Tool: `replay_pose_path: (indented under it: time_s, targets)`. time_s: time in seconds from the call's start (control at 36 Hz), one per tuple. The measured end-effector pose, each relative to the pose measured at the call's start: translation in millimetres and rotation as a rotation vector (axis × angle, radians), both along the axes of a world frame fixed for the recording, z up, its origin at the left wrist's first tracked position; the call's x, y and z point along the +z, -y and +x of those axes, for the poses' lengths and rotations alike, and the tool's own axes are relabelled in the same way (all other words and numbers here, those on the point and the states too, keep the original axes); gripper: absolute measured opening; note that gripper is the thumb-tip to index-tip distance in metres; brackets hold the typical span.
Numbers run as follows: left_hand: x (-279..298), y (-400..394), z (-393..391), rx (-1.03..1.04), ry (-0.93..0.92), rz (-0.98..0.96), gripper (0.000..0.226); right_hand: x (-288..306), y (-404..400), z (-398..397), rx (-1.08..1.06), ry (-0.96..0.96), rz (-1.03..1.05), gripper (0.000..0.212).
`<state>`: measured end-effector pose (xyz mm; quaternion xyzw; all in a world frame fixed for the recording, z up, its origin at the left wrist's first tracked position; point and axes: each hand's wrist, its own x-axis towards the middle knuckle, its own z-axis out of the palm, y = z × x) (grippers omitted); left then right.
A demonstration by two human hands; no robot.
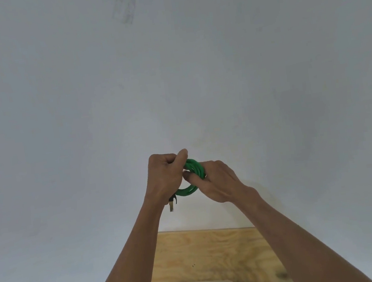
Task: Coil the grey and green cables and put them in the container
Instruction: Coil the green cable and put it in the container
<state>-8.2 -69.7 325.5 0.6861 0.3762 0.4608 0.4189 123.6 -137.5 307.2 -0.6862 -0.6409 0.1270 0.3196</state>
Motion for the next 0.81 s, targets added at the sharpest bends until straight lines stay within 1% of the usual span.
replay_pose_path:
  time_s: [0.08, 0.14, 0.19, 0.25, 0.31, 0.36, 0.42, 0.44, 0.53, 0.61, 0.75, 0.81]
  targets:
    - [-5, -2, -1, -0.023, 0.024, -0.08, 0.06, 3, 2, 7, 0.03, 0.029, -0.03, 0.062]
    - [-6, -4, -1, -0.022, 0.032, -0.123, 0.061, 3, 4, 5, 0.04, 0.008, -0.062, 0.059]
    - [-6, -3, 0, -0.014, 0.022, -0.134, 0.063, 0, 6, 2, 0.052, -0.066, -0.028, 0.053]
    - [-6, -2, 1, -0.007, 0.034, -0.149, 0.064, -7, 7, -3, 0.029, -0.148, 0.085, 0.044]
    - [-5, 0, 2, 0.009, 0.063, -0.17, 0.065, -14, 7, -8, -0.03, -0.259, 0.195, 0.028]
    - [-5, 2, 4, 0.039, 0.068, -0.175, 0.06, -20, 7, -14, -0.066, -0.382, 0.267, 0.014]
    - [-7, 5, 5, 0.071, 0.062, -0.171, 0.054, -25, 8, -17, -0.096, -0.492, 0.322, 0.027]
    - [-9, 7, 4, 0.084, 0.068, -0.177, 0.052, -27, 9, -18, -0.115, -0.516, 0.347, 0.03]
    - [-16, 13, 3, 0.103, 0.09, -0.197, 0.051, -35, 13, -23, -0.163, -0.502, 0.404, 0.025]
    - [-23, 17, 3, 0.112, 0.097, -0.203, 0.051, -45, 17, -30, -0.22, -0.518, 0.435, 0.033]
    - [-36, 22, -1, 0.134, 0.104, -0.252, 0.066, -59, 20, -44, -0.292, -0.578, 0.492, 0.035]
    - [-42, 23, -5, 0.109, 0.124, -0.271, 0.067, -63, 19, -50, -0.327, -0.581, 0.517, 0.034]
